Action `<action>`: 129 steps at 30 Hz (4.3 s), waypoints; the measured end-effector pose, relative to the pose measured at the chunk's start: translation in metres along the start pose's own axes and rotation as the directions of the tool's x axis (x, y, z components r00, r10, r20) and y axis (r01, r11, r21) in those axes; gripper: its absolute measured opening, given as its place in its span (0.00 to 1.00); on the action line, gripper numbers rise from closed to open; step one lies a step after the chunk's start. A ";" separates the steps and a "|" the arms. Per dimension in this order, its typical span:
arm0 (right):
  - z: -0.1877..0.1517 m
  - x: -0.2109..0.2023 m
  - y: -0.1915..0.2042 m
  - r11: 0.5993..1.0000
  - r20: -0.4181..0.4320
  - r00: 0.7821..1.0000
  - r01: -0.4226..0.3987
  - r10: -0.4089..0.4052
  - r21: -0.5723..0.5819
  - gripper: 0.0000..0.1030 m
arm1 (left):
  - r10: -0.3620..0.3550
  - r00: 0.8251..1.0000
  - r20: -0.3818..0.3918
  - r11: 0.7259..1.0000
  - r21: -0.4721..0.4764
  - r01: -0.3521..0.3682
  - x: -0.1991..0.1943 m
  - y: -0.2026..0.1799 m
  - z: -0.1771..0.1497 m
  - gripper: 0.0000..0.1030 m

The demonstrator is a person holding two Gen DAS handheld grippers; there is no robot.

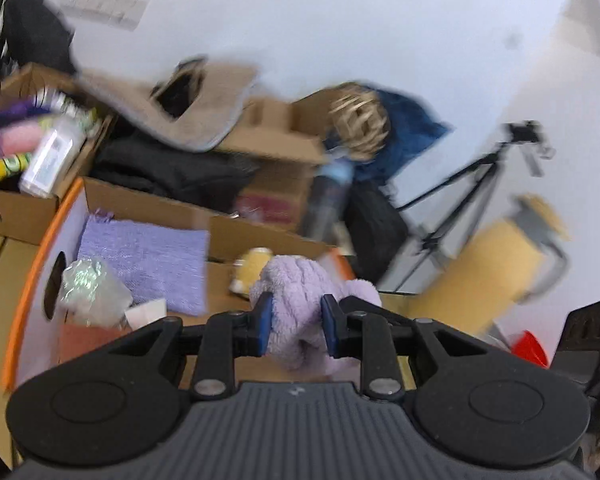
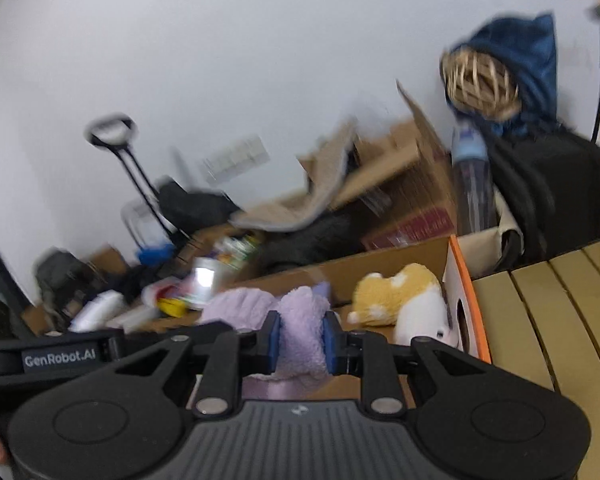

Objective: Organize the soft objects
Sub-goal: 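Carry the lavender cloth into the box and open both grippers, then grasp the blue printed carton with both grippers, then carry the blue carton into the box and open both grippers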

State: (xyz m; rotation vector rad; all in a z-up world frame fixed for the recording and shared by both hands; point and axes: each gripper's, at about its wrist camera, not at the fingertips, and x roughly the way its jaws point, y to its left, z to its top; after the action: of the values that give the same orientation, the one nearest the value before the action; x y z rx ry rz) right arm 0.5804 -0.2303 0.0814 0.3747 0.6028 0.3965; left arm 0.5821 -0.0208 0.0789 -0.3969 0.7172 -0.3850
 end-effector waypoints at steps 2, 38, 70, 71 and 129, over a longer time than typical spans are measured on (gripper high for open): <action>0.012 0.042 -0.015 0.999 -0.053 0.998 0.046 -0.045 0.013 0.21 | 0.041 0.998 -0.042 0.999 -0.004 -0.042 0.033 0.011 0.009 0.25; -0.032 -0.194 0.042 0.953 0.140 0.977 0.190 -0.161 -0.235 0.67 | 0.156 0.956 0.248 0.936 0.273 -0.223 -0.241 -0.035 -0.117 0.98; -0.209 -0.199 -0.004 0.976 0.010 0.995 0.104 -0.104 -0.193 0.44 | 0.145 0.987 0.068 0.982 0.109 -0.152 -0.163 -0.037 -0.256 0.68; -0.205 -0.190 -0.008 0.980 0.003 0.996 0.092 -0.093 -0.176 0.40 | 0.128 0.991 0.040 0.986 0.099 -0.131 -0.151 -0.038 -0.253 0.60; 0.047 0.164 -0.041 0.991 -0.165 0.984 0.088 -0.070 0.104 0.18 | 0.149 0.981 -0.128 0.987 -0.037 -0.155 0.136 0.066 0.056 0.28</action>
State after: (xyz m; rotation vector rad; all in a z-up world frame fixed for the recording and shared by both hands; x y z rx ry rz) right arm 0.7430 -0.1999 0.0220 0.4261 0.7973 0.3193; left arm 0.7287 -0.0154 0.0109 -0.3617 0.8741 -0.2505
